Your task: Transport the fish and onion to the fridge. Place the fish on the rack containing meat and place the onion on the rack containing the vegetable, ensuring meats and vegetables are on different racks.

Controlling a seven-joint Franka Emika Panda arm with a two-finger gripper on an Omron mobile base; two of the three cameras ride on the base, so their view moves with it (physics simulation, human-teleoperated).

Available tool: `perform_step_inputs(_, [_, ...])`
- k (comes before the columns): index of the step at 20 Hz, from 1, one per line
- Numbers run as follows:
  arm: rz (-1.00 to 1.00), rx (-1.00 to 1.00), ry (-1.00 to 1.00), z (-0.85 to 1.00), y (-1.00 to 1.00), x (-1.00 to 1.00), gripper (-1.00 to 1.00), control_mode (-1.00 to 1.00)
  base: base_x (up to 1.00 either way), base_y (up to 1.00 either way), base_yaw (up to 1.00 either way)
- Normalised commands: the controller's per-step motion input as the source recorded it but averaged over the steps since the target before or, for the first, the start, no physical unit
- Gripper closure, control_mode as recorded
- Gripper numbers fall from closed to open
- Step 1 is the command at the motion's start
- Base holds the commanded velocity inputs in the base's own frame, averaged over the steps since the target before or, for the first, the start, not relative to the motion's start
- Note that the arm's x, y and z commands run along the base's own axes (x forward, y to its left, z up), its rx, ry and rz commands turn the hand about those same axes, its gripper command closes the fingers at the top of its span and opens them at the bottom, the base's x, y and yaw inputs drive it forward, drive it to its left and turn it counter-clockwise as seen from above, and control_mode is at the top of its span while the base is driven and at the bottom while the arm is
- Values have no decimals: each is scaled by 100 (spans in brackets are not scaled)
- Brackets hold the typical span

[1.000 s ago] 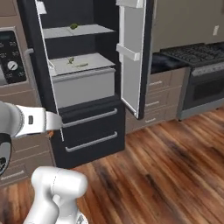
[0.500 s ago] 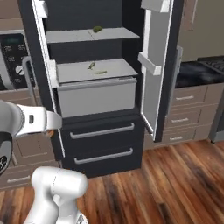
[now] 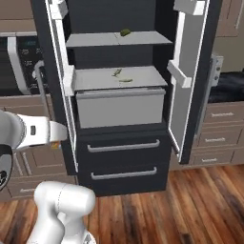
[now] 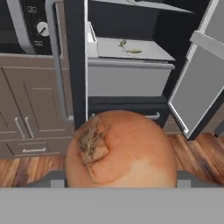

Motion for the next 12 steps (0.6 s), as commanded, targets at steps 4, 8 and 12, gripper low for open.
perform_step_inputs(4, [0, 0, 0, 0, 0, 0, 100, 100, 57, -73, 27])
perform_step_inputs(8, [0, 0, 0, 0, 0, 0, 100, 100, 100, -44, 21])
perform_step_inputs(12, [0, 0, 0, 0, 0, 0, 100, 100, 100, 0, 13])
